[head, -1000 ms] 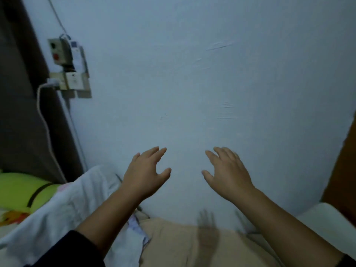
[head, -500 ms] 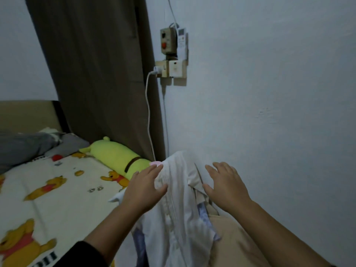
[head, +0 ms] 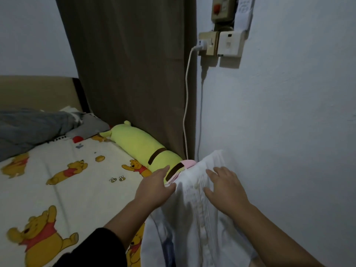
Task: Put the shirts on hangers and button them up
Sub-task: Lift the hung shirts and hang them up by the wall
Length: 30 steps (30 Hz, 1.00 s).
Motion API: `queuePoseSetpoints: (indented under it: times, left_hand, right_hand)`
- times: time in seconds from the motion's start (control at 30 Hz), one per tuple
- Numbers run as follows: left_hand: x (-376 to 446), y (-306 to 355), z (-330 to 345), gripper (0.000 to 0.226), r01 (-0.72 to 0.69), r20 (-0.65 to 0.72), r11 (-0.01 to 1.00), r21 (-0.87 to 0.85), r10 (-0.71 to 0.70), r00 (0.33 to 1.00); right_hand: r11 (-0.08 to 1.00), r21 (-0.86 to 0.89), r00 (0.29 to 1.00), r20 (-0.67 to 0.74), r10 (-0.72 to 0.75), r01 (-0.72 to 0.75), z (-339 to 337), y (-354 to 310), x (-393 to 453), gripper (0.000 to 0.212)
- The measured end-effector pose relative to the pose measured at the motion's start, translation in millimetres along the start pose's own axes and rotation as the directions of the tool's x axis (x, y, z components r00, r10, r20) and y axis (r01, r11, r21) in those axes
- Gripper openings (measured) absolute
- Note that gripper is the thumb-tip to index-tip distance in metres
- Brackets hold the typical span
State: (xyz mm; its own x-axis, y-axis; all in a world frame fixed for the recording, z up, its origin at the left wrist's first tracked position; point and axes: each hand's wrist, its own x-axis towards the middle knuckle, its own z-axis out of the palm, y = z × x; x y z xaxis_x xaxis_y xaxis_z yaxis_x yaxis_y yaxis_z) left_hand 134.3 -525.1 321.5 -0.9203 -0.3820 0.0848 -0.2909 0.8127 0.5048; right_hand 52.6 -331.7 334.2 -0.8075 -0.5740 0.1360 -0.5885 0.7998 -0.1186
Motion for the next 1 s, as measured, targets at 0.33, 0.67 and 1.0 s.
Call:
queuePoseSetpoints:
  times: [0.33,0.67,1.0]
  left_hand:
    - [99.0,-42.4,65.5,0.057,0.252,0.145,0.957,-0.143,-0.231,0.962]
    - [137.3,-66.1,117.8,0.088,0.581,0.461,0.771,-0.263,-0.428,0.777]
    - [138.1,-68.0,87.9,0.113,0.347,-0.024,0.936,-0.065,-0.349,0.937]
  right_hand:
    - [0.996,0.030,0.992,0.087,-0.091,0.089,67.1,11.1,120.4,0.059]
    - [0.960,0.199,0.965,0.134,-0.224,0.195,141.3,31.6,164.2,0.086]
    - [0.867,0.485,0.986,-0.161,-0.043,0.117,113.2,23.6,171.8,0.087]
